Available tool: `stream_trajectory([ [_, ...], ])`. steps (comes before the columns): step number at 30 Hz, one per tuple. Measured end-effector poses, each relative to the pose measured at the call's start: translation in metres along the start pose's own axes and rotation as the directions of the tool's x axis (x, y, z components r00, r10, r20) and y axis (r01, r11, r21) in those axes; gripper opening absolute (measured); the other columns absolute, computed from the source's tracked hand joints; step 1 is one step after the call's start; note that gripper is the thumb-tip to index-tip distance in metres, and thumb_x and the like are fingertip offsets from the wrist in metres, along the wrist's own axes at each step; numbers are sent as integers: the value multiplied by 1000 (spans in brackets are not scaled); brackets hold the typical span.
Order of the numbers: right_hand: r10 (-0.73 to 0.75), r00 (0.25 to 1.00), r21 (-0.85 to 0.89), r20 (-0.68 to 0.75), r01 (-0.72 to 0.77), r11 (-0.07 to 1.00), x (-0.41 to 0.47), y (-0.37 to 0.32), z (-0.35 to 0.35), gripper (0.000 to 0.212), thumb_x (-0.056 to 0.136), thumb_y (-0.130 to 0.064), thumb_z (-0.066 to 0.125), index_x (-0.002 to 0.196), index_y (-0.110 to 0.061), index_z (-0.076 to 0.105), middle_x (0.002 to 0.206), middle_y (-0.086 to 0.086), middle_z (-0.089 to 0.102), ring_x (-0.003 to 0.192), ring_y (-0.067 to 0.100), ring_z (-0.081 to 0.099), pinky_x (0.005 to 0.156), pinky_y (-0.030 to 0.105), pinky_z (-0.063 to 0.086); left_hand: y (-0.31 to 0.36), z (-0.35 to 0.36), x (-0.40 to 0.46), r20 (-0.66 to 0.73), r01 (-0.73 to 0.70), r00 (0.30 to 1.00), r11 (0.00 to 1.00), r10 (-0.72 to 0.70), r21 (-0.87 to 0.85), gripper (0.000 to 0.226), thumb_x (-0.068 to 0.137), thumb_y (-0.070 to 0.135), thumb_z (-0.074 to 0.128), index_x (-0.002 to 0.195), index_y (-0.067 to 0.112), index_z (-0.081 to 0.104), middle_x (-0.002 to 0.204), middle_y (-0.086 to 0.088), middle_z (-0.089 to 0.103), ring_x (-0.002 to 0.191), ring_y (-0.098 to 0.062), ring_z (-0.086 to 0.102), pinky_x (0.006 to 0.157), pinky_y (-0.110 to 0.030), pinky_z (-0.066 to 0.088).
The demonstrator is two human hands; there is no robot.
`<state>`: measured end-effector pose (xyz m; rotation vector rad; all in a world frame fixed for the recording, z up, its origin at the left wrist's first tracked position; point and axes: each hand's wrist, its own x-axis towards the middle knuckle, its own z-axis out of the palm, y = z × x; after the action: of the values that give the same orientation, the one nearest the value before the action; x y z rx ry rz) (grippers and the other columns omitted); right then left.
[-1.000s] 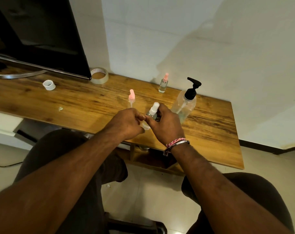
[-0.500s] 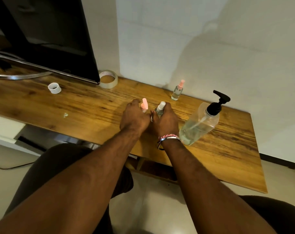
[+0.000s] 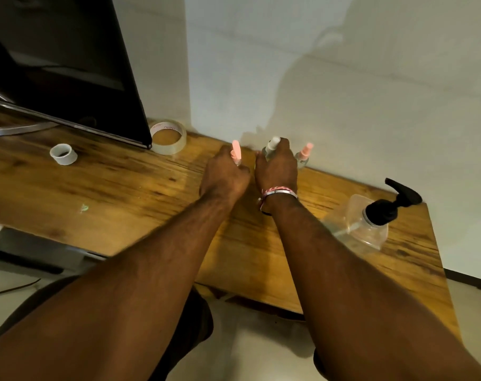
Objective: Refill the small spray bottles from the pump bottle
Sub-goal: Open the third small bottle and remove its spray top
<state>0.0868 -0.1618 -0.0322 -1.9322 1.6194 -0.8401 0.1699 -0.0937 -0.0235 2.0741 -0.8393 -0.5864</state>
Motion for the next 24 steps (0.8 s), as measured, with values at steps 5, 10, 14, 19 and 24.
stream_trajectory([
  [5,3,1000,-15,8,-3,1000,13,0,10,34,96,-30,65,122,-9,55,115,15,69,107,36,66,87,40,53,-5,5,-4,-31,5,1000,1000,-4,17,33,93,27,71,124,17,64,112,-1,70,96,-22,64,74,-34,49],
  [10,32,999,-32,34,-31,999,12,1,12,38,95,-27,67,123,-6,54,118,18,68,110,38,65,88,39,51,-4,6,-6,-29,8,1000,998,-7,61,34,94,30,73,125,19,64,115,-3,72,102,-26,68,77,-37,56],
  [14,86,995,4,56,-87,996,9,2,13,44,91,-23,72,128,-8,53,121,16,68,112,37,65,91,39,53,-6,10,-8,-48,-4,999,996,8,85,35,95,32,72,127,19,64,118,-4,72,106,-27,69,75,-35,51],
  [19,127,991,54,51,-130,990,-6,6,8,66,85,-27,80,140,-11,47,133,13,63,121,32,61,98,37,51,-8,10,-12,-56,1,998,996,4,85,36,96,36,72,127,19,64,115,-3,72,105,-26,69,73,-36,55],
  [24,119,993,85,13,-119,989,-47,7,-7,52,87,-20,72,136,-12,54,132,11,62,119,29,60,98,36,51,-11,1,-38,-28,-23,999,988,28,151,36,98,39,70,127,19,64,114,-3,72,103,-25,68,71,-36,52],
])
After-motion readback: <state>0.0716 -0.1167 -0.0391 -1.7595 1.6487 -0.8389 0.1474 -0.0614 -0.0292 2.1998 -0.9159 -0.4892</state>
